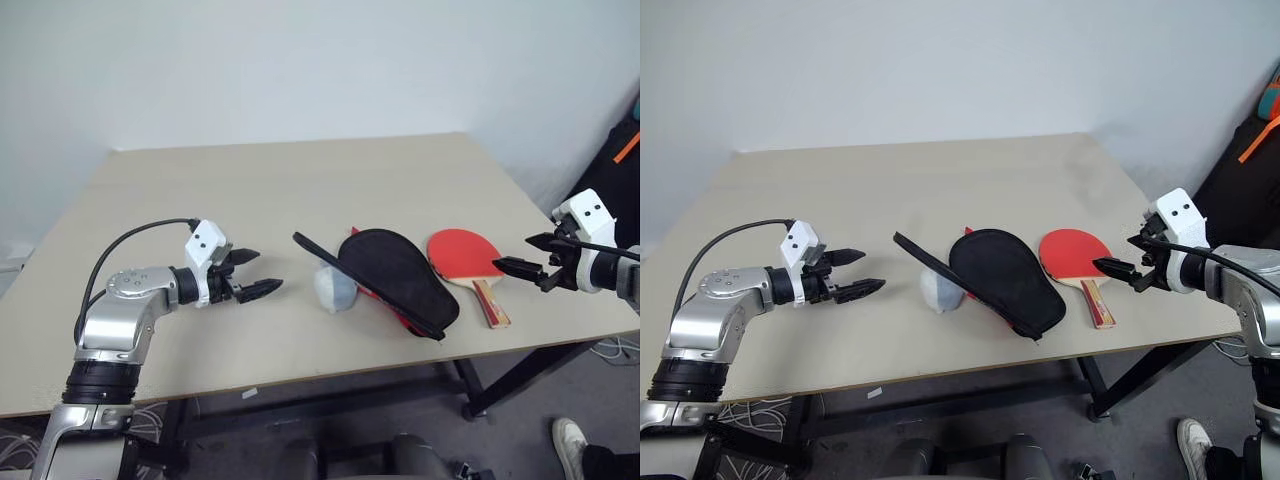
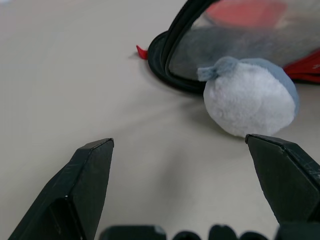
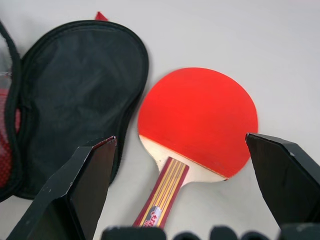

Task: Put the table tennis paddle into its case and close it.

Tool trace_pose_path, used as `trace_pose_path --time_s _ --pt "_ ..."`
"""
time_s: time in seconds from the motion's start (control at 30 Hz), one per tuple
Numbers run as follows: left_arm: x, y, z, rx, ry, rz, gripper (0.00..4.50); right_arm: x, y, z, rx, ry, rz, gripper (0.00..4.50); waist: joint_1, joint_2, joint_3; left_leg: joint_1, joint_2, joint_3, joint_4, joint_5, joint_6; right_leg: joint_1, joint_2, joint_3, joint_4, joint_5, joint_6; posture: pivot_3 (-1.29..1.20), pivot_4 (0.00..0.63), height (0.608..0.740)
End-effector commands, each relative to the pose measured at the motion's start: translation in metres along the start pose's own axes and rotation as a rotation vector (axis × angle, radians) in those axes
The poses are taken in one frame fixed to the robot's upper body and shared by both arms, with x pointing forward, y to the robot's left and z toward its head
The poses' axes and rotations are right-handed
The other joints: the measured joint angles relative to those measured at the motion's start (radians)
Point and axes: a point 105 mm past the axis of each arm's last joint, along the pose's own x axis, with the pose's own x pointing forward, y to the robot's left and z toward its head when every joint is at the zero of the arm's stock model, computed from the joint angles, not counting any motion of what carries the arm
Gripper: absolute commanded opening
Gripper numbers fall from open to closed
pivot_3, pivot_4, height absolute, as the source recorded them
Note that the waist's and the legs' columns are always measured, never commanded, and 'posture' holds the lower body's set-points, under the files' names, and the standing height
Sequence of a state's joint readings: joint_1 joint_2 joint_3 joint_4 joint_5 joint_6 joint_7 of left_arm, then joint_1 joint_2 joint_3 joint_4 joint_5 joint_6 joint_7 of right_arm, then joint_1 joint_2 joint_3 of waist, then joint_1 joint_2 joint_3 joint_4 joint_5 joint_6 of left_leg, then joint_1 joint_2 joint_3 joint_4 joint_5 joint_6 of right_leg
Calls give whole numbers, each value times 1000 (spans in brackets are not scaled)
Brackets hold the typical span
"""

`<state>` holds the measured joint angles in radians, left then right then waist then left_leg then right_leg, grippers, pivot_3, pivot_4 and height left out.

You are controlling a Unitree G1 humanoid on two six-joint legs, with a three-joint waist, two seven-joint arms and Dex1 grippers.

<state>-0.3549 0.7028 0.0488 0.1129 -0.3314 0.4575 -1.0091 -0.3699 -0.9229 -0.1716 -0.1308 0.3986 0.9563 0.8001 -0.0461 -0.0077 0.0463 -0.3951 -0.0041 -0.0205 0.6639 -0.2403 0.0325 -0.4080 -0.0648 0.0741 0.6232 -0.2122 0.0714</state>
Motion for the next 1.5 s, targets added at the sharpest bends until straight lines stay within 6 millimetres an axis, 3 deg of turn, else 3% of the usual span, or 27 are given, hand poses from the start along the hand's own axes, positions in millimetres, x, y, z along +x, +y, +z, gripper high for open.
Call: trace_pose_path --time_s 0.03,0.47,0.6,0.73,0.97,1.07,1.33,1.5 --pt "-7 1 13 50 -31 28 4478 0 0 9 2 -29 -21 4500 0 0 0 0 0 0 0 0 0 0 0 0 0 0 0 0 0 740" --pt "-15 2 11 40 -36 65 4478 39 14 -47 162 100 -86 4500 0 -1 0 0 0 0 0 0 0 0 0 0 0 0 0 0 0 740" --pt "-17 3 18 56 -63 61 4478 47 13 -66 205 139 -128 4500 0 -1 0 0 0 0 0 0 0 0 0 0 0 0 0 0 0 740" --pt "-20 -13 31 64 -108 -34 4478 55 5 -80 254 173 -180 4500 0 -1 0 0 0 0 0 0 0 0 0 0 0 0 0 0 0 740" --pt "-33 -22 54 102 -127 -129 4478 66 3 -89 304 198 -227 4500 -1 -2 -1 1 1 0 0 0 0 1 1 0 1 0 0 0 0 740" --pt "-41 -20 68 129 -133 -139 4500 68 2 -92 326 212 -249 3852 -1 -5 -1 1 1 0 0 0 0 1 1 0 1 0 0 0 0 740" --pt "-57 -16 94 187 -109 -164 4500 73 2 -89 340 195 -296 1100 -2 -8 -2 2 1 0 0 0 0 2 2 0 0 0 0 0 0 740" --pt "-59 -9 98 175 -80 -143 4500 72 -18 -58 373 52 -406 1102 -9 -9 -1 2 2 1 0 0 0 1 2 1 1 0 -1 0 0 740"
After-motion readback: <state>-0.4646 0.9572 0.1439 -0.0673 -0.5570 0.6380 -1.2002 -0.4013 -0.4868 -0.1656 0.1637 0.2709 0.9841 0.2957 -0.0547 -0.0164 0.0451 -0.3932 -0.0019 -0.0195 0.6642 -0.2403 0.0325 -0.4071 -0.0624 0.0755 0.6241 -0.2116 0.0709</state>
